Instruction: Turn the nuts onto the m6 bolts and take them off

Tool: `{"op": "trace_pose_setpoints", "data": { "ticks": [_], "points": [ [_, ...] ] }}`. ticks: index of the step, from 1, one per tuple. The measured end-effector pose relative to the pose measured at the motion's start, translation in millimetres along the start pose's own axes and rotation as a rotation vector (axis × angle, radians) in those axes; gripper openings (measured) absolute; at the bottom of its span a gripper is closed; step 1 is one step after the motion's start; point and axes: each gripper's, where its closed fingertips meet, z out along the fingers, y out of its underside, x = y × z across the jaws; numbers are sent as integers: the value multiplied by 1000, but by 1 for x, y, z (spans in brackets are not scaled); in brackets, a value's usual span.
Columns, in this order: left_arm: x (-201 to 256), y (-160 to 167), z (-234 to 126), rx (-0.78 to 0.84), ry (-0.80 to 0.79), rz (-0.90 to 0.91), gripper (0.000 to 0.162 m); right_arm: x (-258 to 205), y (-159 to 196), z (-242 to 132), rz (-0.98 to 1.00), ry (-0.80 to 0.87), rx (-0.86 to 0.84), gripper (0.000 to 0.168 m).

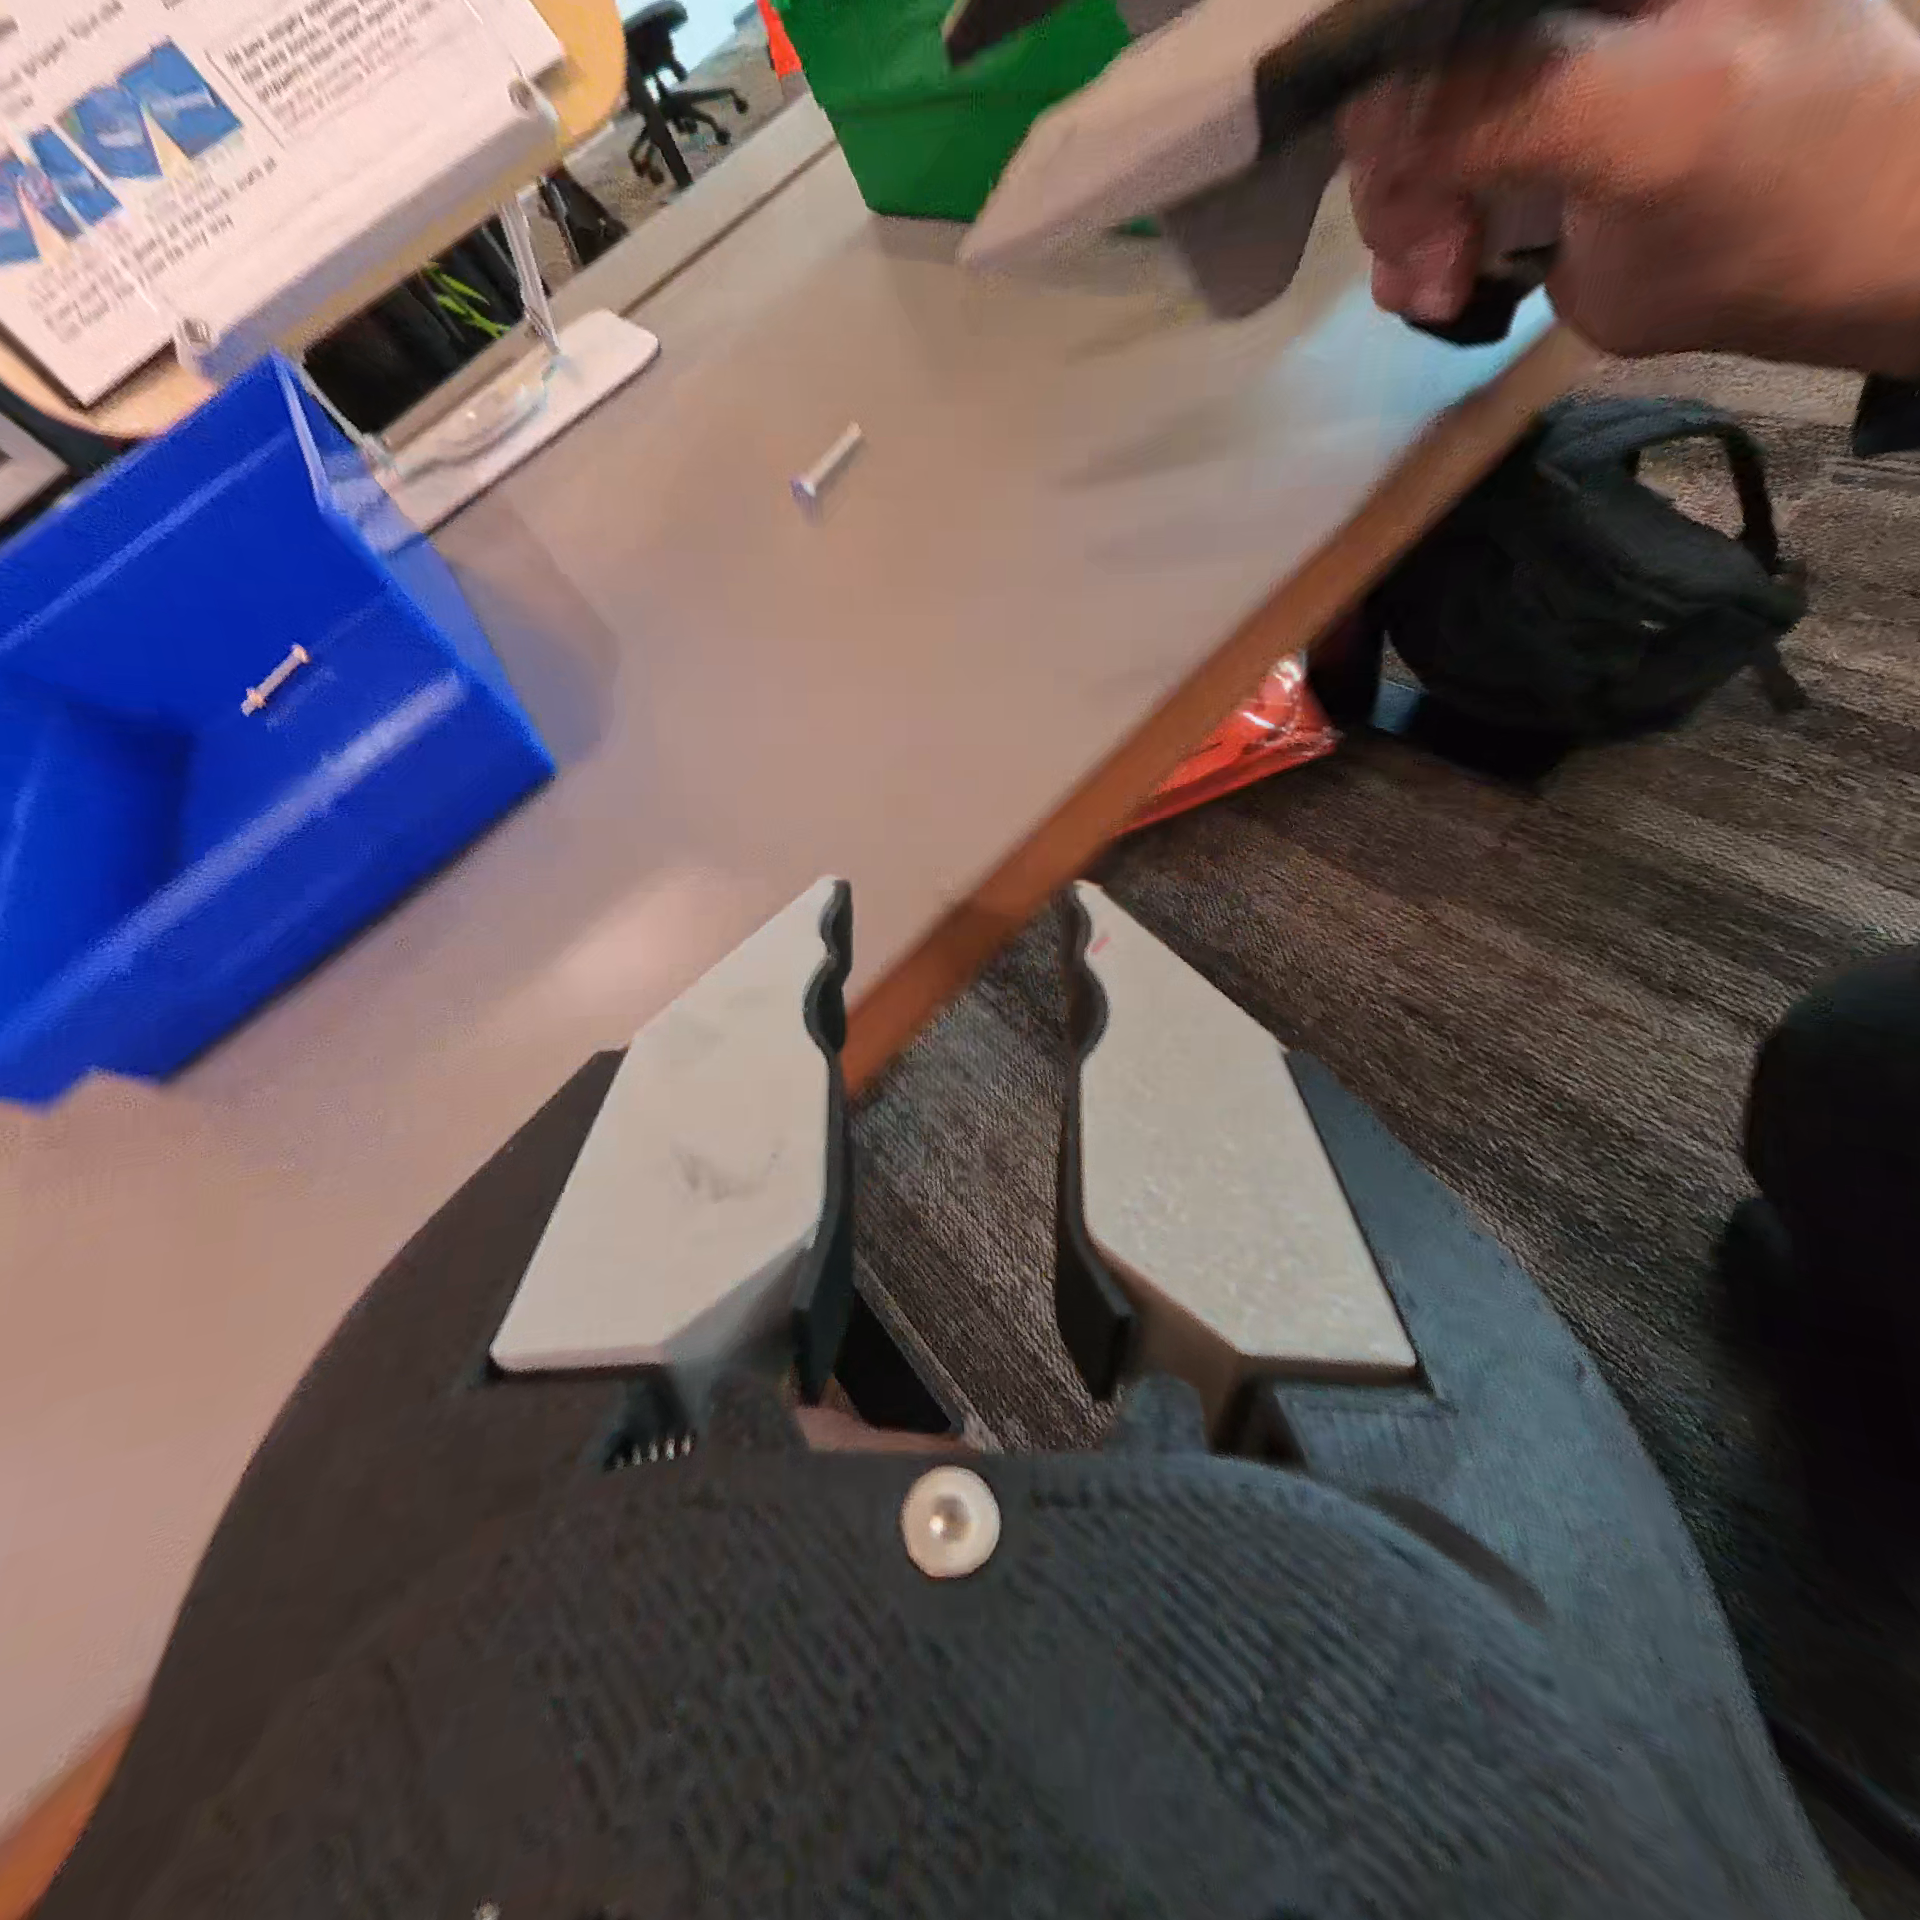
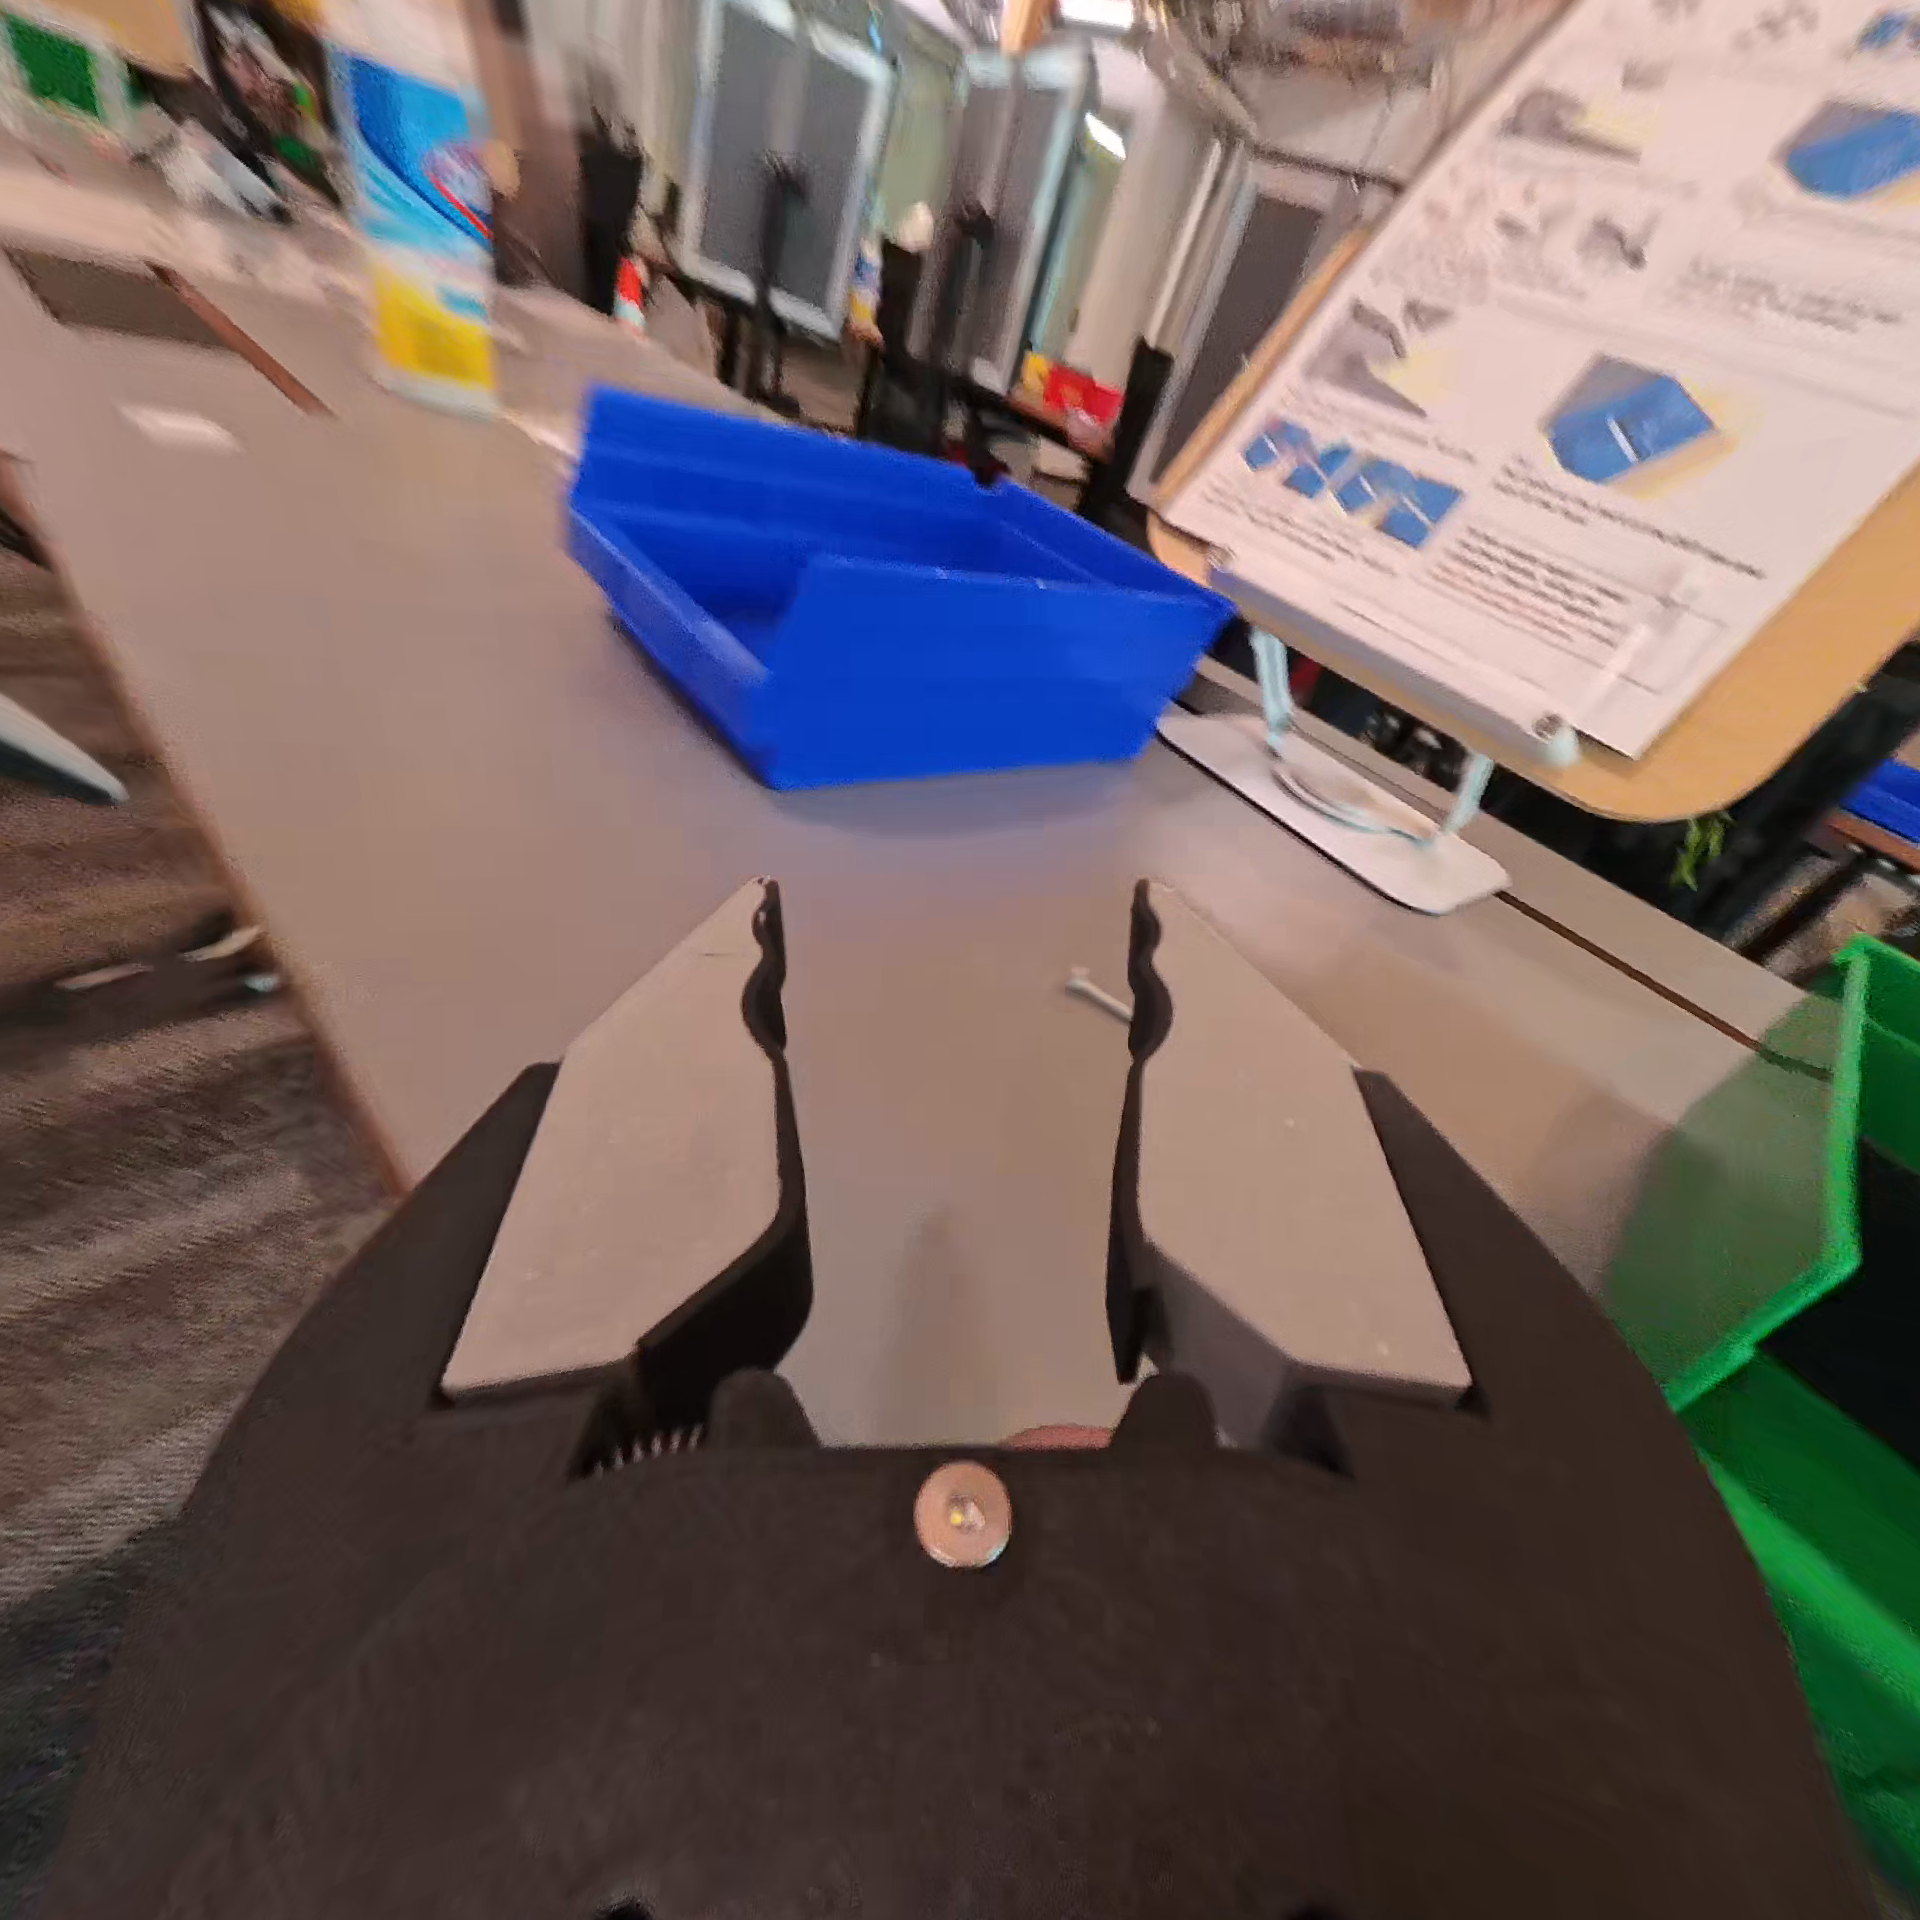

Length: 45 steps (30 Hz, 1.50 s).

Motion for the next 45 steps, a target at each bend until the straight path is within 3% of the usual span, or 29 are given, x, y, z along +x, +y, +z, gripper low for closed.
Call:
{"op": "trace_pose_setpoints", "data": {
  "ticks": [2,4,8,12,18,22,24,28,33,39,45],
  "points": [
    [15,25,-29,13,-5,-32,37,-38,-15,-23,44,-25,48,66],
    [33,49,-53,32,42,-117,39,-95,-23,-48,109,-151,82,65],
    [63,115,-76,36,109,-204,35,-204,16,-77,134,-300,46,65],
    [68,188,-70,-68,76,-208,33,-306,121,-70,102,-424,-158,66],
    [56,265,-44,-122,-22,-288,34,-441,341,-60,50,-694,-643,55],
    [72,310,-33,-184,13,-272,32,-516,458,-62,69,-814,-838,48],
    [67,317,-35,-194,23,-247,31,-550,503,-62,14,-864,-889,51],
    [32,350,-40,-271,-51,-261,32,-602,573,-54,-32,-902,-958,49],
    [-13,388,-71,-317,-185,-375,32,-638,632,-49,-20,-876,-1027,42],
    [-25,434,-95,-387,-215,-436,33,-659,675,-38,5,-830,-1108,36],
    [-34,443,-101,-367,-221,-499,32,-666,698,-34,-16,-783,-1156,35]
  ]
}}
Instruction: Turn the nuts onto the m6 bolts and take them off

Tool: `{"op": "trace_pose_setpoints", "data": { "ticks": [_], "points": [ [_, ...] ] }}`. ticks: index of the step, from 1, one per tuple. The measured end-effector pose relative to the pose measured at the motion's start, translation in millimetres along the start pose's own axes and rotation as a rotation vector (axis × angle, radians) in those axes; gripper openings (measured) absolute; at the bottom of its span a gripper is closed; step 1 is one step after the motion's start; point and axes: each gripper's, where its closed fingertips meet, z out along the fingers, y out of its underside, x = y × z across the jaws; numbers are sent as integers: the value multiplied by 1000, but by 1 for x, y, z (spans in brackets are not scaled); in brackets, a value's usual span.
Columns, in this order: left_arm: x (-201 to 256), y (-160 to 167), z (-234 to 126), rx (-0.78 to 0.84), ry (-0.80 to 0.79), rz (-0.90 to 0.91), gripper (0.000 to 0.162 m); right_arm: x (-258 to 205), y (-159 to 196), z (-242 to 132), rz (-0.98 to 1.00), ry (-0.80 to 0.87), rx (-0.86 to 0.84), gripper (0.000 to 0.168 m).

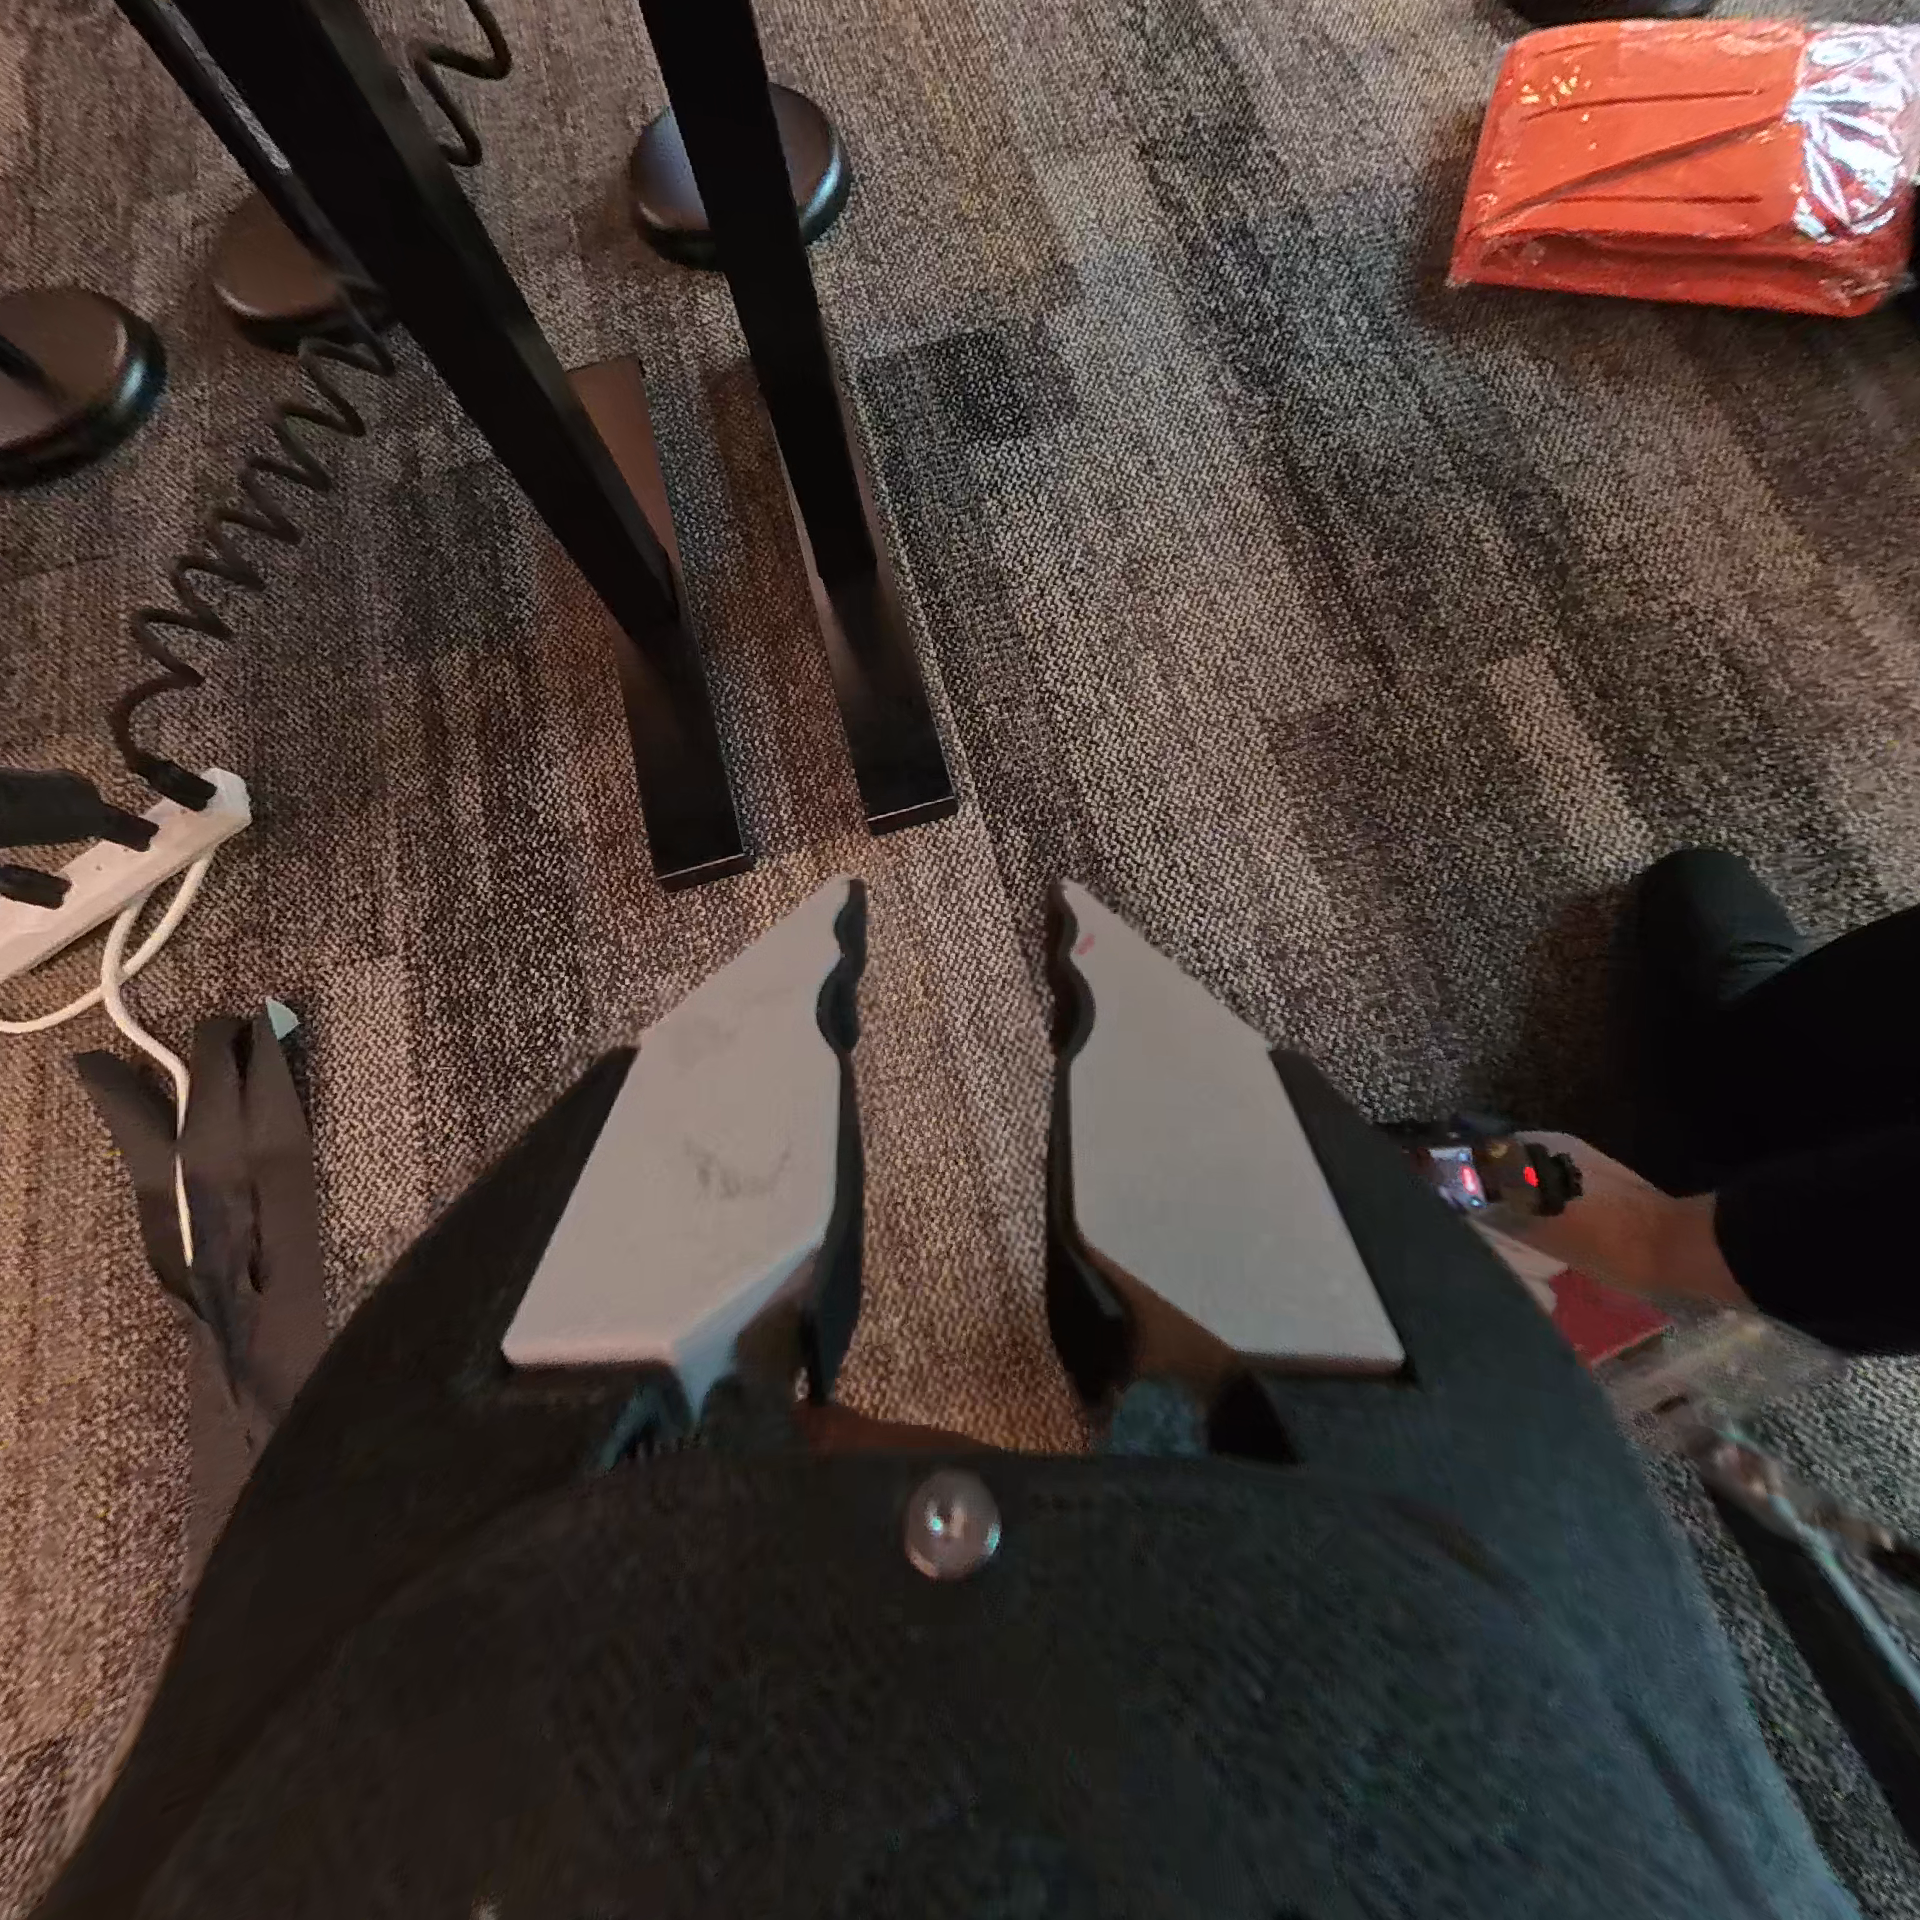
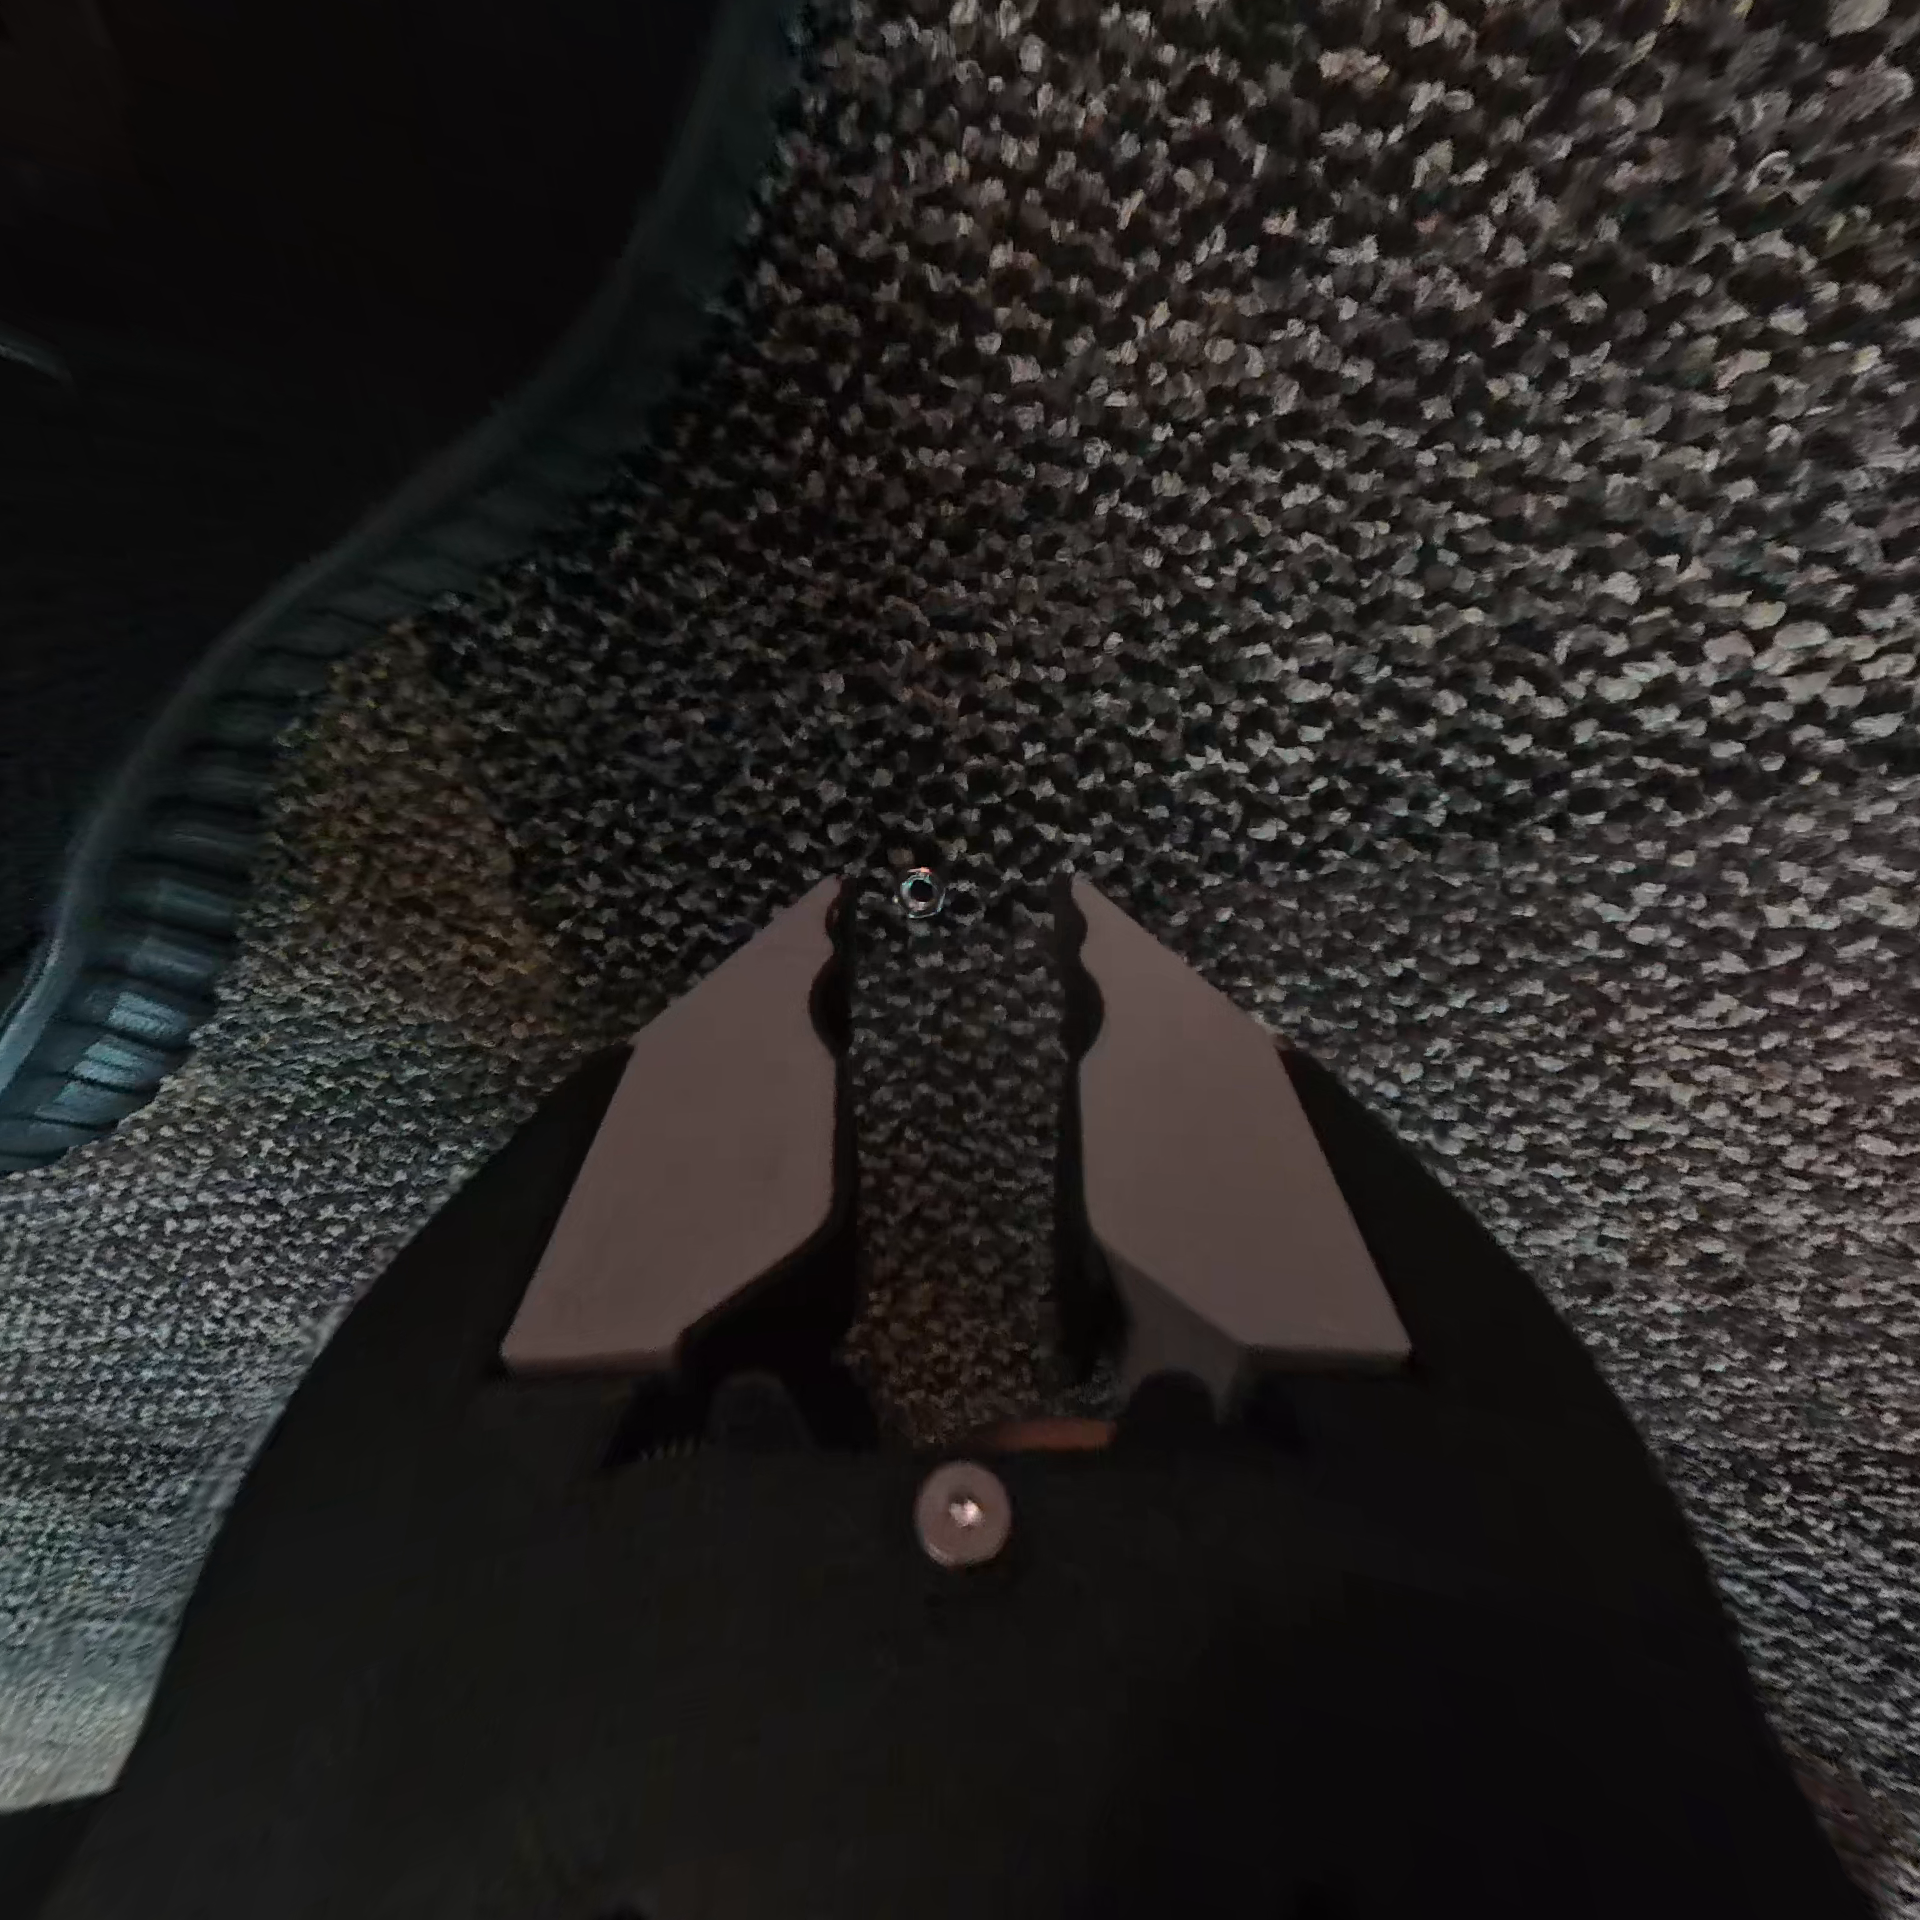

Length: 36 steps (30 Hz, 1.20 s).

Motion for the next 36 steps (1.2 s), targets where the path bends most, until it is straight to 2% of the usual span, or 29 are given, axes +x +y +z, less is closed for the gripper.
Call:
{"op": "trace_pose_setpoints", "data": {
  "ticks": [5,13,17,21,23,27,36],
  "points": [
    [-1,1,-1,11,7,-25,33,2,4,11,-83,76,-33,30],
    [4,1,4,4,39,-42,34,2,4,12,-94,120,4,30],
    [5,5,8,-18,43,-27,34,8,5,12,-105,161,2,15],
    [0,9,10,-31,40,-51,33,11,4,11,-52,116,-11,5],
    [0,9,10,-32,45,-58,33,11,2,9,-13,81,6,5],
    [4,11,12,-51,55,-44,33,18,5,0,203,-19,38,4],
    [7,4,13,-31,67,-40,33,41,2,-22,351,-47,74,4]
  ]
}}
